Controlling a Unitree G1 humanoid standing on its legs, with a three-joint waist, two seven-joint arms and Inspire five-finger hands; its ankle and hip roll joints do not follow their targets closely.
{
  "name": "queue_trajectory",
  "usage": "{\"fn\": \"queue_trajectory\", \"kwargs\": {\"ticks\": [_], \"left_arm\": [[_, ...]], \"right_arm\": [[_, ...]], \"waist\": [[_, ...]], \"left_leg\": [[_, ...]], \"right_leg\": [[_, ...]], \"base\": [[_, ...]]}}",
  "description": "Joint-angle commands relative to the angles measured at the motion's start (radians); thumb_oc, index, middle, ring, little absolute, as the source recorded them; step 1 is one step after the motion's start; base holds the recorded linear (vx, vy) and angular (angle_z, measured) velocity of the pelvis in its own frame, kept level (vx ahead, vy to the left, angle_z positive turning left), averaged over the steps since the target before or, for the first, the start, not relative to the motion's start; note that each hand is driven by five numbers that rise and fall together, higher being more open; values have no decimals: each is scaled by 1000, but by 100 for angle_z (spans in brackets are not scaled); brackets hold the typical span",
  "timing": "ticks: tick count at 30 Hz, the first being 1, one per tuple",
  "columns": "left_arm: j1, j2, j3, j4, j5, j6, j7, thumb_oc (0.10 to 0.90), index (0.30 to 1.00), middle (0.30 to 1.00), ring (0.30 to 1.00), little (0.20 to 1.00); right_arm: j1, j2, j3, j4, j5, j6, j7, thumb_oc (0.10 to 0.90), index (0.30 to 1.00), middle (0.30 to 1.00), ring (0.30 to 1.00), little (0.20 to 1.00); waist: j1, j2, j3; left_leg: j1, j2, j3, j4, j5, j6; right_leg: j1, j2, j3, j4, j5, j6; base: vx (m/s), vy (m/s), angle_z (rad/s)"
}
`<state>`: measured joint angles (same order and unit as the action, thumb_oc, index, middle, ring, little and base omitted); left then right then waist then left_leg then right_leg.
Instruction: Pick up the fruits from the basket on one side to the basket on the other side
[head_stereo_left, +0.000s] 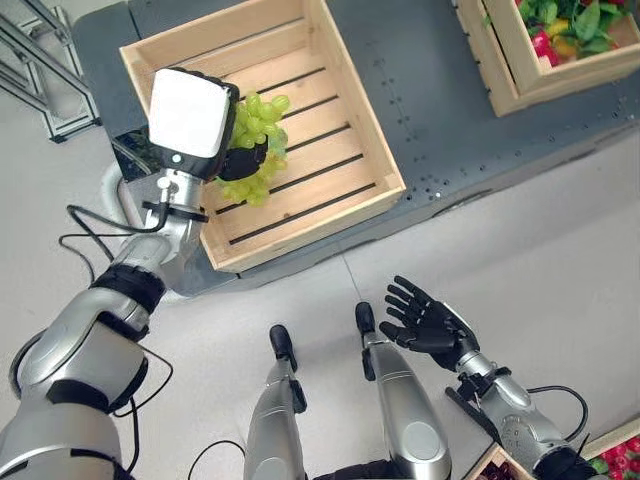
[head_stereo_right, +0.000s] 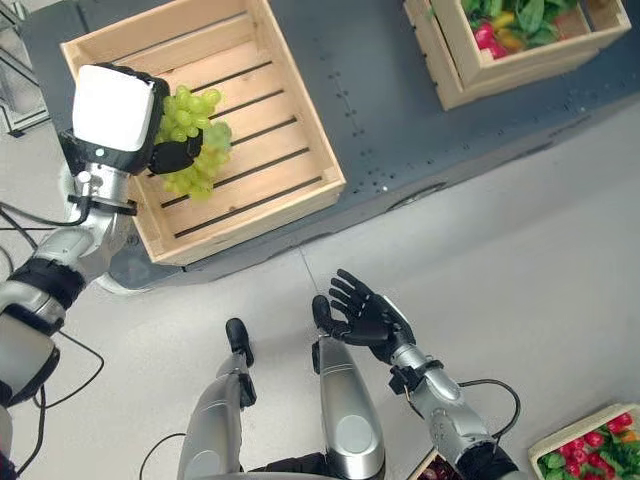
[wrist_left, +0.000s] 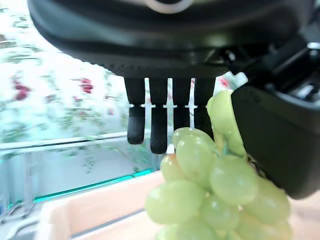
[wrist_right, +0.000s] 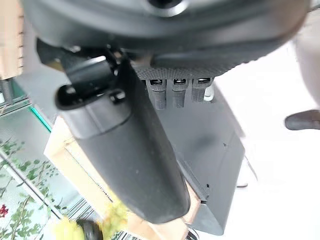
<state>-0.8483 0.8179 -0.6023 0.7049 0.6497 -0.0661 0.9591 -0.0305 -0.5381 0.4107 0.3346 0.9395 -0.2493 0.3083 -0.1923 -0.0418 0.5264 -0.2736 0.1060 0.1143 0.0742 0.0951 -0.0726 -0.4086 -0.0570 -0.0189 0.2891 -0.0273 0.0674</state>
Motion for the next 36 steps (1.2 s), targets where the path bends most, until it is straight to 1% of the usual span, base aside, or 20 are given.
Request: {"fn": "queue_trajectory", "kwargs": {"ticks": [1,2,3,5,6,7,9,10,13,14,18,21,23,24,25,27,28,32,34,36], "left_arm": [[89,38,202,-175,-148,-166,127,400,300,300,300,300],[141,24,249,-222,-160,-190,115,400,300,300,300,300],[198,7,289,-267,-194,-238,113,400,300,300,300,300],[289,-29,361,-358,-216,-272,64,400,300,300,300,300],[329,-44,391,-403,-223,-282,32,400,300,300,300,300],[400,-75,435,-486,-264,-318,-23,400,300,300,300,300],[457,-99,469,-539,-325,-357,-82,400,300,300,300,300],[471,-105,477,-549,-362,-385,-105,400,300,300,300,300],[526,-125,506,-613,-440,-413,-195,400,300,300,300,300],[553,-132,519,-642,-474,-424,-235,400,300,300,300,300],[594,-148,537,-707,-537,-441,-328,400,300,300,300,300],[603,-155,542,-724,-582,-451,-373,400,300,300,300,300],[612,-169,546,-742,-635,-463,-422,400,300,300,300,300],[614,-187,547,-757,-698,-476,-472,400,300,300,300,300],[614,-187,547,-757,-698,-476,-472,400,300,300,300,300],[607,-223,527,-790,-775,-472,-547,400,300,300,300,300],[607,-223,527,-790,-776,-472,-548,400,300,300,300,300],[580,-273,461,-849,-850,-440,-618,400,300,300,300,300],[558,-299,419,-863,-897,-432,-666,400,300,300,300,300],[547,-308,402,-871,-923,-431,-694,400,300,300,300,300]], "right_arm": [[72,2,-95,-145,-38,-113,-34,800,900,900,900,900],[87,3,-114,-161,-55,-121,-38,800,900,900,900,900],[102,4,-133,-189,-70,-126,-50,800,900,900,900,900],[125,3,-175,-233,-85,-111,-59,800,900,900,900,900],[138,0,-197,-260,-91,-96,-62,800,900,900,900,900],[162,-5,-238,-312,-115,-66,-70,800,900,900,900,900],[188,-17,-278,-353,-126,-30,-53,800,900,900,900,900],[199,-23,-293,-362,-121,-22,-32,800,900,900,900,900],[239,-46,-351,-418,-72,30,43,800,900,900,900,900],[255,-56,-380,-440,-41,46,95,800,900,900,900,900],[286,-67,-441,-516,-3,82,174,800,900,900,900,900],[284,-73,-462,-538,20,80,202,800,900,900,900,900],[273,-67,-480,-557,42,57,231,800,900,900,900,900],[258,-59,-489,-572,37,37,250,800,900,900,900,900],[258,-59,-489,-572,37,37,250,800,900,900,900,900],[199,-38,-466,-591,12,39,251,800,900,900,900,900],[198,-38,-466,-591,12,39,251,800,900,900,900,900],[76,-10,-357,-642,-18,71,192,800,900,900,900,900],[-3,16,-277,-639,-7,75,154,800,900,900,900,900],[-33,33,-245,-639,-23,72,135,800,900,900,900,900]], "waist": [[12,-14,-142],[16,-16,-156],[21,-17,-172],[28,-21,-202],[31,-22,-216],[35,-23,-241],[37,-21,-266],[37,-21,-275],[38,-22,-309],[38,-22,-325],[38,-20,-371],[38,-18,-390],[39,-16,-404],[40,-14,-413],[40,-14,-413],[48,-7,-427],[48,-7,-426],[77,4,-442],[97,10,-446],[105,11,-447]], "left_leg": [[13,-23,-8,18,-65,13],[32,-24,-13,3,-64,14],[51,-25,-16,-14,-62,14],[90,-26,-24,-42,-61,16],[108,-26,-25,-56,-61,17],[137,-25,-28,-79,-58,17],[169,-24,-26,-104,-55,19],[179,-24,-25,-110,-55,20],[217,-21,-19,-129,-57,21],[237,-19,-14,-138,-57,21],[279,-18,-4,-154,-65,23],[297,-17,2,-159,-71,24],[309,-17,6,-161,-76,22],[317,-17,8,-161,-83,22],[317,-17,8,-161,-83,22],[334,-17,13,-161,-91,25],[334,-17,13,-161,-91,25],[349,-18,4,-161,-99,25],[361,-17,0,-160,-104,24],[365,-16,-3,-160,-106,23]], "right_leg": [[110,-1,-17,-164,41,-8],[132,-3,-20,-179,43,-6],[154,-4,-24,-194,44,-3],[193,-7,-27,-216,45,1],[212,-8,-27,-230,47,4],[240,-11,-27,-251,52,10],[270,-11,-27,-264,53,15],[280,-11,-29,-267,52,17],[315,-14,-31,-278,50,23],[333,-15,-31,-287,51,26],[375,-19,-31,-309,53,34],[392,-21,-32,-321,55,37],[407,-25,-29,-338,61,41],[415,-27,-25,-347,64,44],[415,-27,-25,-347,64,44],[432,-32,-23,-359,68,49],[433,-32,-23,-360,68,49],[454,-37,-26,-370,69,54],[466,-41,-33,-369,66,55],[473,-43,-36,-371,66,57]], "base": [[15,4,12],[17,5,18],[23,5,18],[60,15,13],[87,40,8],[59,42,5],[51,58,5],[43,56,2],[47,40,1],[66,37,-4],[65,26,-1],[43,24,-3],[21,29,-8],[9,19,-14],[24,30,-20],[29,24,-13],[26,17,-9],[42,14,-2],[57,8,1],[45,0,1]]}}
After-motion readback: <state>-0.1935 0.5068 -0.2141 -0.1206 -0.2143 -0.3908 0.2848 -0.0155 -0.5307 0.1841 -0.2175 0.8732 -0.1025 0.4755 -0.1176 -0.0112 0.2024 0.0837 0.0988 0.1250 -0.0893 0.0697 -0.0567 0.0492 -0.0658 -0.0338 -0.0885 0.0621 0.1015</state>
